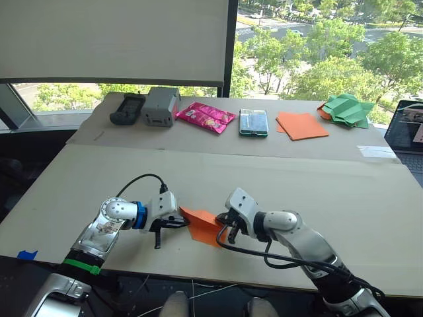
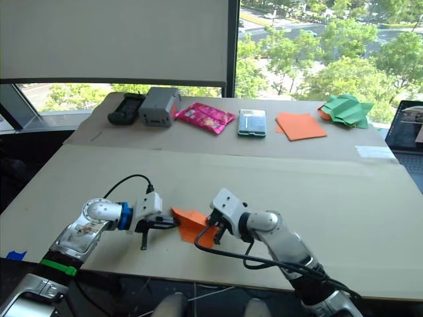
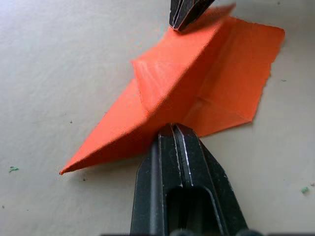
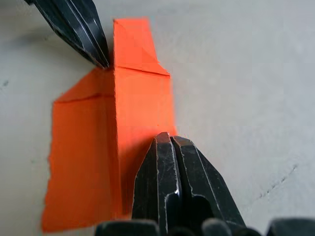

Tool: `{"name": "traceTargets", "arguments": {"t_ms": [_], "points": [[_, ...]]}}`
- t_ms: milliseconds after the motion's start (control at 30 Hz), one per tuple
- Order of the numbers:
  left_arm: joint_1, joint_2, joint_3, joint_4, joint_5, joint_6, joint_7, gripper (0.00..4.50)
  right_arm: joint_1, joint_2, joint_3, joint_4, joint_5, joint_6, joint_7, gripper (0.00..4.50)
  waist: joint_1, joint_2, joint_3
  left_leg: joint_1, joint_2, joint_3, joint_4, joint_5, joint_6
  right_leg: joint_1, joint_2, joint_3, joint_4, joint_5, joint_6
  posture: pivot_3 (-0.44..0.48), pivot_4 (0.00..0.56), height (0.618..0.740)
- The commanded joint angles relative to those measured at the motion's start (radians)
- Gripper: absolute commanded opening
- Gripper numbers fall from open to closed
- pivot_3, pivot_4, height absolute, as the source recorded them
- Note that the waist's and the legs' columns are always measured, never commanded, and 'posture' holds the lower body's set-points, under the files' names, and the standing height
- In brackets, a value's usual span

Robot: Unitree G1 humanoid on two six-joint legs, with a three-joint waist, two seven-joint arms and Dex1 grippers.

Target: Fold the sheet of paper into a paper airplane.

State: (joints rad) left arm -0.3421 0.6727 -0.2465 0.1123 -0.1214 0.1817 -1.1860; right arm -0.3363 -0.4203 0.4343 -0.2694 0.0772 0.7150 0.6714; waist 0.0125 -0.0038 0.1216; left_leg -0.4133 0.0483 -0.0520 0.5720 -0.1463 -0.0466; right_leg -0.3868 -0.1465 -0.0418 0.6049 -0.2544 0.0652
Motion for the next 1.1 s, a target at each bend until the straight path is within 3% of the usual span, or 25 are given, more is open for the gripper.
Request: {"name": "traceTargets", "arguments": {"t_ms": [33,267,500,633,900,1100], "points": [[0.031,0.032,-0.002,-0.050,0.008,0.066,0.002,0.00,0.016,-0.015,0.042,0.007,-0.022,-0.009,0.014,0.03,0.000,-0.001,0.000,0.001,0.000,0.000,0.000,0.000,0.000,0.000,0.000,0.000,0.002,0.000,0.000,0.000,0.150,0.702],[-0.028,0.040,0.072,-0.170,-0.136,0.229,-0.037,0.00,0.013,0.002,0.067,0.039,-0.043,-0.004,0.007,0.03,-0.002,-0.006,0.003,0.002,0.001,0.000,-0.001,0.000,0.000,-0.001,0.000,0.000,0.004,0.000,0.000,0.000,0.150,0.702],[-0.084,0.025,0.091,-0.119,-0.188,0.269,-0.043,0.00,0.013,0.026,0.072,0.057,-0.065,-0.007,-0.003,0.03,-0.008,-0.007,0.004,0.003,0.001,0.000,-0.001,0.000,0.000,-0.001,0.000,0.000,0.003,0.000,-0.001,0.000,0.150,0.702],[-0.103,0.028,0.083,-0.066,-0.171,0.239,-0.050,0.00,0.018,0.039,0.007,-0.001,-0.036,-0.015,-0.009,0.03,-0.016,-0.007,0.004,0.003,0.001,-0.001,-0.001,0.000,0.000,-0.001,0.000,0.000,0.004,0.000,-0.001,0.000,0.150,0.702],[-0.098,0.033,0.125,-0.080,-0.216,0.263,-0.045,0.00,0.056,0.072,-0.254,-0.189,0.193,0.158,-0.006,2.58,-0.003,-0.009,0.010,0.000,0.001,-0.001,0.000,0.000,0.000,-0.001,0.001,0.000,0.004,0.000,0.000,0.000,0.150,0.702],[-0.068,0.042,0.164,-0.138,-0.266,0.311,-0.037,0.00,0.065,0.100,-0.329,-0.131,0.265,0.248,-0.044,2.58,-0.001,-0.010,0.010,0.000,0.001,-0.001,-0.001,0.000,0.000,-0.001,0.001,0.000,0.004,0.000,0.000,0.000,0.150,0.702]]}}
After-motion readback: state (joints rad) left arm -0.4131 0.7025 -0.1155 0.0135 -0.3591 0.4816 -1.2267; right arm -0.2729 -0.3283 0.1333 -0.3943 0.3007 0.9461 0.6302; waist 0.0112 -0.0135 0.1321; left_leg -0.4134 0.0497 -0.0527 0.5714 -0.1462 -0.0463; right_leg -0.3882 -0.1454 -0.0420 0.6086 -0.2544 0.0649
